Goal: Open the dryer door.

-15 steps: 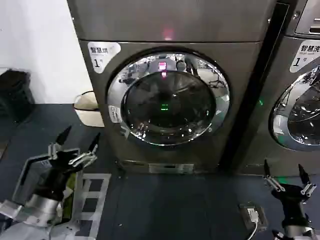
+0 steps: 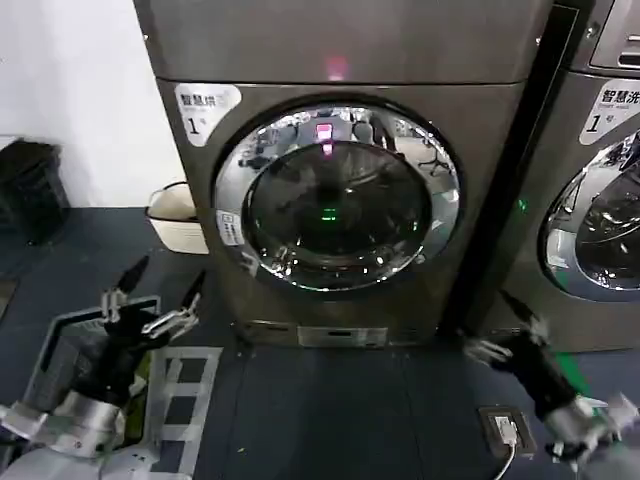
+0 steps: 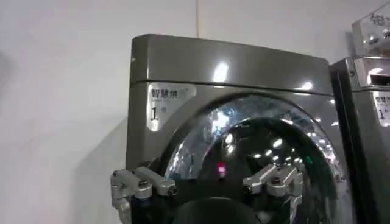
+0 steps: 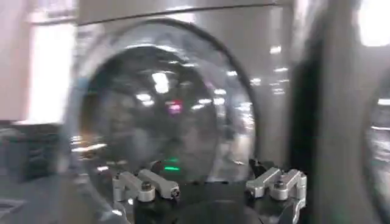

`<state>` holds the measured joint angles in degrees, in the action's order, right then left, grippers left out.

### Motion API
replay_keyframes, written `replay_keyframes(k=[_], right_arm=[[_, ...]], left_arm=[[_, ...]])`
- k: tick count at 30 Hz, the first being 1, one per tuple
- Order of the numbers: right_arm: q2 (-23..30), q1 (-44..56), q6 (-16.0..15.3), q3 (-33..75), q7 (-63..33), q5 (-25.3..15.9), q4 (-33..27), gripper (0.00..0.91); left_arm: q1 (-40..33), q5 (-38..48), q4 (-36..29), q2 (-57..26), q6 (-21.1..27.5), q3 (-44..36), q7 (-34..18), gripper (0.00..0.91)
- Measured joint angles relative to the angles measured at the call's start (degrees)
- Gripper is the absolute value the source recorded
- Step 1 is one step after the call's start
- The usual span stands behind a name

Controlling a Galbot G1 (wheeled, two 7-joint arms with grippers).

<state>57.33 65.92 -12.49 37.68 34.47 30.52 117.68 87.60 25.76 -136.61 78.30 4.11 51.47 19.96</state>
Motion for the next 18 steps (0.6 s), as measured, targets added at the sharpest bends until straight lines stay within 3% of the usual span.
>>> replay_keyframes(k=[9, 18], right_arm=[[-0.9, -12.8, -0.2, -16.2, -2.6, 0.1, -3.2, 0.907], [2.6, -22.1, -1.3, -27.4, -4.2, -3.0, -7.9, 0.907]], left_arm=[[1.6, -0.3, -1.9, 0.1, -0.6, 0.6, 0.0, 0.907], [2.8, -1.4, -2.4, 0.1, -1.6, 0.1, 0.0, 0.907]])
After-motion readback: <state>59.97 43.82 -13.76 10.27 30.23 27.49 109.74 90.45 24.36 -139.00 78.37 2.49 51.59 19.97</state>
